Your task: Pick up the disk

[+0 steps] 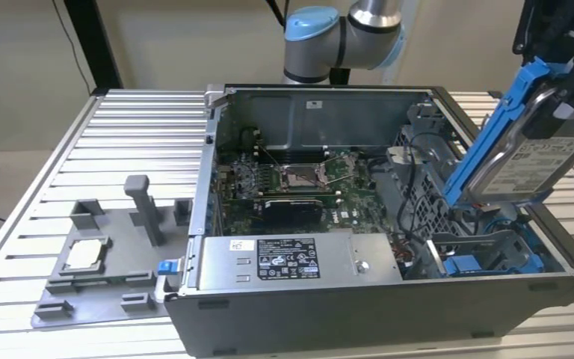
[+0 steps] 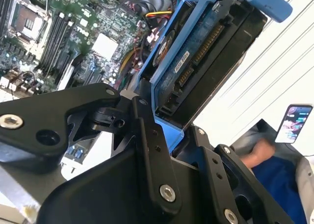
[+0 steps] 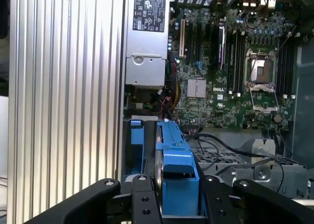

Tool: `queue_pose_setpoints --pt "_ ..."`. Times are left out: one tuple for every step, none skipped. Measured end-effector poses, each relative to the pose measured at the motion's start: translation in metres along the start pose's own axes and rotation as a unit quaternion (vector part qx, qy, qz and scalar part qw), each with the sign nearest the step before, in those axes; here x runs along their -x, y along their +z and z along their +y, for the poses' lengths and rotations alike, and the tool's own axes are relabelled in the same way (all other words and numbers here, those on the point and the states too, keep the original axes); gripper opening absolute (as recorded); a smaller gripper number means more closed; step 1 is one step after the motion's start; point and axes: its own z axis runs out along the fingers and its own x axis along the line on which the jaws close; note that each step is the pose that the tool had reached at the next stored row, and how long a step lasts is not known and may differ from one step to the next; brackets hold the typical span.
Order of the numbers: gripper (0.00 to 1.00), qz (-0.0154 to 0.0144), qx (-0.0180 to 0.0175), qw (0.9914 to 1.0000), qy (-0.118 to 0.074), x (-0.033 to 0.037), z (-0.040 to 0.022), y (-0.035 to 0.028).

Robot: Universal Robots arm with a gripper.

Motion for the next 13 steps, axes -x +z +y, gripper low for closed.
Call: queue_pose_setpoints --pt "0.0 -0.0006 0.0 1.0 0.0 -0.0008 -0.0003 0.0003" --pt "0.0 -0.001 0.0 1.0 0.0 -0.0018 -0.0008 0.0005" --pt "0.0 -0.0012 0.0 1.0 0.0 -0.0026 -0.0012 0.0006" --pt "0.0 -0.0015 0.0 1.0 0.0 -0.0035 -0.0018 0.0008" --pt "0.0 -0.002 0.0 1.0 0.0 -0.0049 -0.0026 0.001" --pt "0.0 -0.0024 -0.0001 1.0 0.0 -0.0061 -0.0032 0.0012" --pt "0.0 -0.0026 -0.0001 1.0 0.0 -0.0074 -0.0038 0.0014" --pt "0.0 -0.0027 -0.0001 1.0 0.0 -0.0085 -0.0044 0.0017" --pt "0.0 -0.0028 -0.0001 1.0 0.0 -0.0095 -0.005 0.0021" --pt "0.0 -0.0028 -0.0001 1.0 0.0 -0.0102 -0.0055 0.0024" --pt "0.0 -0.0029 -0.0001 1.0 0.0 -0.0108 -0.0059 0.003" --pt "0.0 -0.003 -0.0001 1.0 0.0 -0.0111 -0.0062 0.0037" --pt "0.0 -0.0029 -0.0001 1.0 0.0 -0.0114 -0.0065 0.0042"
